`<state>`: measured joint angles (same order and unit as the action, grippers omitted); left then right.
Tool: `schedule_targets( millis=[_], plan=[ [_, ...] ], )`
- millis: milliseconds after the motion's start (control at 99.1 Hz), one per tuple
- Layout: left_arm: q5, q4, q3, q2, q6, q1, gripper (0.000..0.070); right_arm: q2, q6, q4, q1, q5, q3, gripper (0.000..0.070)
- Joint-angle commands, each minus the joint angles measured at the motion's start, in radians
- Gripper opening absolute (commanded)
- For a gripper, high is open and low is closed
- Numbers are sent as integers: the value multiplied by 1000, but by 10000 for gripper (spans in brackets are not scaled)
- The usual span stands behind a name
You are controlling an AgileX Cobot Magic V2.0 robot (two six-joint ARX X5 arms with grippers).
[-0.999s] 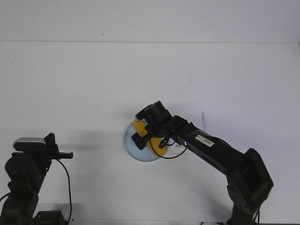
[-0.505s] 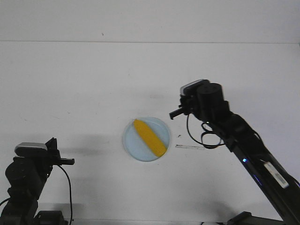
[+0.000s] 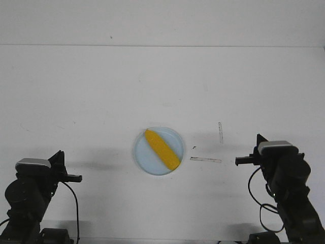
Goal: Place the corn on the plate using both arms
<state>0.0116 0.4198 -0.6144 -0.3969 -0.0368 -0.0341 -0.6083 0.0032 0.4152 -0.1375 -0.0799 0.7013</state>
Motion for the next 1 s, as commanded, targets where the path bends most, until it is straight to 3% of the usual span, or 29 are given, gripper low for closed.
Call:
schedule_targets(
  millis=[0,303,989],
  plan=[
    [0,-10,-13,0,7,-1,0,95,-7,-34,-2,1,-63,0],
    [0,-10,-13,0,7,-1,0,407,-5,5,-2,0,-182,0],
    [0,-10,-13,9,7,-1,0,433,-6,4,-2,0,-182,0]
  ],
)
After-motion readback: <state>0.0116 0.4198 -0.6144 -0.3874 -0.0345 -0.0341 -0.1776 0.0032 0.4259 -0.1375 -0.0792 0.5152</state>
